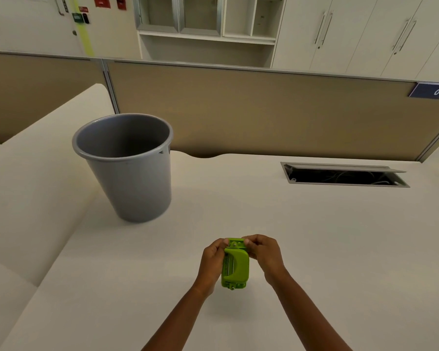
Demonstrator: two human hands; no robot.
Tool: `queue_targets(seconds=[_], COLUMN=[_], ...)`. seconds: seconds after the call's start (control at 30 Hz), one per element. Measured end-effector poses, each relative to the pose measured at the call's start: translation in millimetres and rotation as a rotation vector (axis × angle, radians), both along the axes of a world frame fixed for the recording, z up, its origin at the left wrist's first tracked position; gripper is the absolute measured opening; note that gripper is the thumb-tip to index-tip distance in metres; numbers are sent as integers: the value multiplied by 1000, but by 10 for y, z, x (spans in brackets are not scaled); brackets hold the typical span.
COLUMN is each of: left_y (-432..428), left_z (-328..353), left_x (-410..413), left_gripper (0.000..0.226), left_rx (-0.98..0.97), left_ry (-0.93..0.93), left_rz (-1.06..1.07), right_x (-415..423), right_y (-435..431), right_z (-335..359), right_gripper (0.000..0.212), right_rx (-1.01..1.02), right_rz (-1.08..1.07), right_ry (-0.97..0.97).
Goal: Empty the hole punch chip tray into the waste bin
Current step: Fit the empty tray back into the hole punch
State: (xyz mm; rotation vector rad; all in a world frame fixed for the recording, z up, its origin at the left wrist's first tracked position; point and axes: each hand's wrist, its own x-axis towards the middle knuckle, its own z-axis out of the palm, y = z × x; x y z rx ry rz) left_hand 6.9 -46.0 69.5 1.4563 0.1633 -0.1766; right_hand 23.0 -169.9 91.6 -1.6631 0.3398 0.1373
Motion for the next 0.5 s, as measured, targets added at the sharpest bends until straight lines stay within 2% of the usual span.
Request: queue_targets(seconds=[0.23,0.4,0.5], left_y=[28,64,89], left_z=[22,25,32], left_x=[11,62,95], left_gripper=[32,23,22], left_rx=[-51,-304,-337], left_ry=[76,235,254], left_rz=[97,313,360], right_x=[-55,-202,-326], right_y=[-18,-76,-69], right_z=[46,-42,-130], right_gripper=[13,22,23], right_rx=[130,159,155], right_rz=[102,253,289], right_ry=[74,231,286])
